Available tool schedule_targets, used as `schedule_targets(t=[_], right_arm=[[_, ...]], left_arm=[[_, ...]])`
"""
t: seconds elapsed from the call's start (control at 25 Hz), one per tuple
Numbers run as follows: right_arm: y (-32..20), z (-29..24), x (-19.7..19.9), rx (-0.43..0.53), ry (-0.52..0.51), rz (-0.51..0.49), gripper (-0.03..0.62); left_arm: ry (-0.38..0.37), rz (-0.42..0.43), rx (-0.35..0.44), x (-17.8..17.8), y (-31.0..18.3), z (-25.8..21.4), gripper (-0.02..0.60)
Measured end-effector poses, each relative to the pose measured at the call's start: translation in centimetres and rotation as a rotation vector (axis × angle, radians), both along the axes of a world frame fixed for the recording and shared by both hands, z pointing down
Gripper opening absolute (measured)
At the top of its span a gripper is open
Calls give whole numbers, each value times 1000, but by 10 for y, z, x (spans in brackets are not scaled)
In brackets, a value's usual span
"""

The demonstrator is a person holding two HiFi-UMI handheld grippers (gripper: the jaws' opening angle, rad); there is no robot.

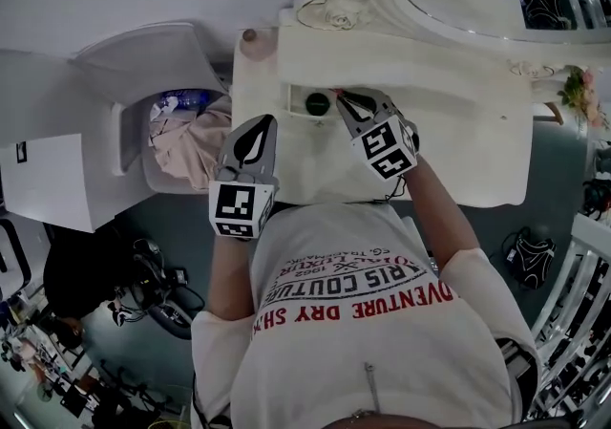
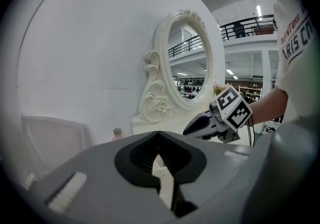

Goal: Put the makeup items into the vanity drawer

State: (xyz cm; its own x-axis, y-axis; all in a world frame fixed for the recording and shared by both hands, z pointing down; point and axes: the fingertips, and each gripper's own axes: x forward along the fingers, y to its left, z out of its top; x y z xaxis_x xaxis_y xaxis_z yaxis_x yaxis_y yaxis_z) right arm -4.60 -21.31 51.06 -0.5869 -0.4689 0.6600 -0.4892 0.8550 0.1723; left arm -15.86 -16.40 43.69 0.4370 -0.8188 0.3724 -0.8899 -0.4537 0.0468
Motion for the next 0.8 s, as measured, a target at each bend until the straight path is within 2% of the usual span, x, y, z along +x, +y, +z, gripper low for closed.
schedule_targets(t=[0.32, 0.68, 0.8], right_arm=[[-2, 17, -54, -14, 31, -58, 49], [-2, 43, -67, -92, 56, -18, 49], [2, 45, -69, -141, 23, 5, 58]], left_arm=[[10, -41, -21, -53, 0, 11, 11], [33, -55, -38, -78, 2, 22, 11], [32, -47, -36, -80, 0, 23, 11]])
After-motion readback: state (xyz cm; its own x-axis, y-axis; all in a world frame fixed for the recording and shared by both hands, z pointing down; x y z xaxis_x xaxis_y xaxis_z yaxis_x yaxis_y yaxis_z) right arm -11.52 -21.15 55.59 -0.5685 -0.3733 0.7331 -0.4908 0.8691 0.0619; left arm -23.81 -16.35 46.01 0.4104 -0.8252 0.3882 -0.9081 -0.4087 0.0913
